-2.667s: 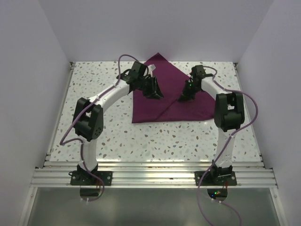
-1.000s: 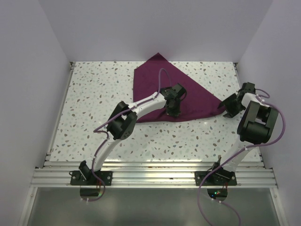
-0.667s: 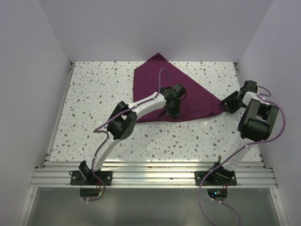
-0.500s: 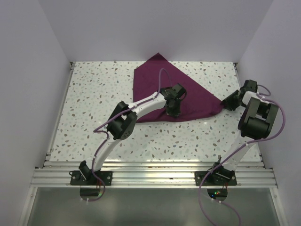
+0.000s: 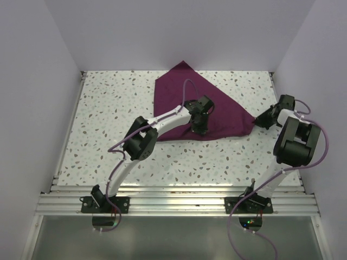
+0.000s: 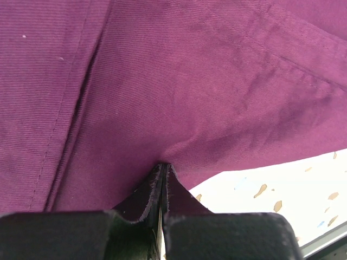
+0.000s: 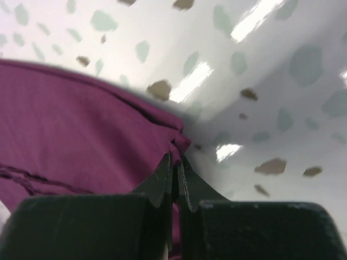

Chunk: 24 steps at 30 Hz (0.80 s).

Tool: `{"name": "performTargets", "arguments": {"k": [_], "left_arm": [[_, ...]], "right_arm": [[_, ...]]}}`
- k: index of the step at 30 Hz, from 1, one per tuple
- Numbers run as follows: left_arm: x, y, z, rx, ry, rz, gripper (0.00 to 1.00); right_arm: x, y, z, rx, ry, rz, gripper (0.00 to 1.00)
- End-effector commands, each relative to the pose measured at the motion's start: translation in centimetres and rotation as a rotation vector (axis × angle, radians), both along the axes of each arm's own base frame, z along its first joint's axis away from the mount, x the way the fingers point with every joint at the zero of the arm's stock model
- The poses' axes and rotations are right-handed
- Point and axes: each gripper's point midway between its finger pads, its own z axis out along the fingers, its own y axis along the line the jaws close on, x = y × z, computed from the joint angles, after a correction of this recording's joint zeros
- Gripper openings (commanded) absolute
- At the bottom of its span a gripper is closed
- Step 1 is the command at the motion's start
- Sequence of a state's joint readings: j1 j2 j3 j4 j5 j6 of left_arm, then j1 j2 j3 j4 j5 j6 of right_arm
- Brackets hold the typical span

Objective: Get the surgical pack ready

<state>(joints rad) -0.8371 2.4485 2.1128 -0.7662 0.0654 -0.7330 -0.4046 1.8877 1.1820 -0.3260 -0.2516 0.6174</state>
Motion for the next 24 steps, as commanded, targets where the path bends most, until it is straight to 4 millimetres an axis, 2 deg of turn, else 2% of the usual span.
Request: {"name": "performTargets", "arguments": {"k": [1,3,4,6,7,9,10,13,15,16,19,20,21,22,23,24], "left_arm": [[-1.7,1.2,-3.1,0.061,0.078,-0.052,0.0],[-1.6,1.4,-3.0,0.061,0.08,-0.049,0.0],[-1.7,1.5,-3.1,0.063,0.08,-0.052,0.0],[-1.7,1.6,-3.0,0.06,0.084,-0.056,0.0],[-1.7,1.7,-2.9,0.059,0.083,-0.057,0.0],[-1.7,1.7,-2.8,0.056,0.083,-0.058,0.0],[-1.8,1.7,-2.9,0.056,0.083,-0.06,0.0],[-1.8,1.8,-2.9,0.057,0.087,-0.06,0.0],[-1.8,1.7,-2.4,0.046,0.083,-0.07,0.0],[-1.6,1.7,-2.2,0.039,0.076,-0.077,0.0],[-1.0,1.3,0.3,-0.006,0.022,-0.107,0.04],[-0.6,1.2,2.4,-0.036,-0.016,-0.118,0.06],[-0.1,0.9,3.7,-0.073,-0.046,-0.124,0.07],[-0.6,0.8,4.4,-0.11,-0.033,-0.144,0.08],[0.0,1.0,6.9,-0.158,-0.064,-0.138,0.12],[0.3,1.0,8.1,-0.192,-0.08,-0.14,0.13]], "right_arm": [[1.0,2.0,5.8,-0.032,-0.14,0.014,0.0],[1.3,2.9,8.1,-0.042,-0.191,0.027,0.0],[1.8,4.0,9.3,-0.044,-0.213,0.048,0.0],[2.0,5.0,10.7,-0.063,-0.225,0.062,0.0],[2.6,6.3,12.4,-0.062,-0.265,0.081,0.0],[3.1,7.6,14.0,-0.063,-0.297,0.1,0.0],[3.4,9.0,15.3,-0.063,-0.321,0.123,0.0],[4.1,11.4,17.4,-0.068,-0.355,0.167,0.0],[4.1,13.3,17.8,-0.057,-0.351,0.21,0.0],[4.5,13.5,18.5,-0.069,-0.361,0.219,0.0],[4.8,14.7,19.3,-0.075,-0.373,0.258,0.0],[4.9,15.0,19.3,-0.072,-0.37,0.268,0.0],[5.1,15.2,20.0,-0.075,-0.378,0.276,0.0],[5.1,15.4,20.3,-0.079,-0.381,0.287,0.0],[5.3,15.6,20.2,-0.081,-0.379,0.299,0.0],[5.5,15.8,20.7,-0.088,-0.387,0.314,0.0]]}}
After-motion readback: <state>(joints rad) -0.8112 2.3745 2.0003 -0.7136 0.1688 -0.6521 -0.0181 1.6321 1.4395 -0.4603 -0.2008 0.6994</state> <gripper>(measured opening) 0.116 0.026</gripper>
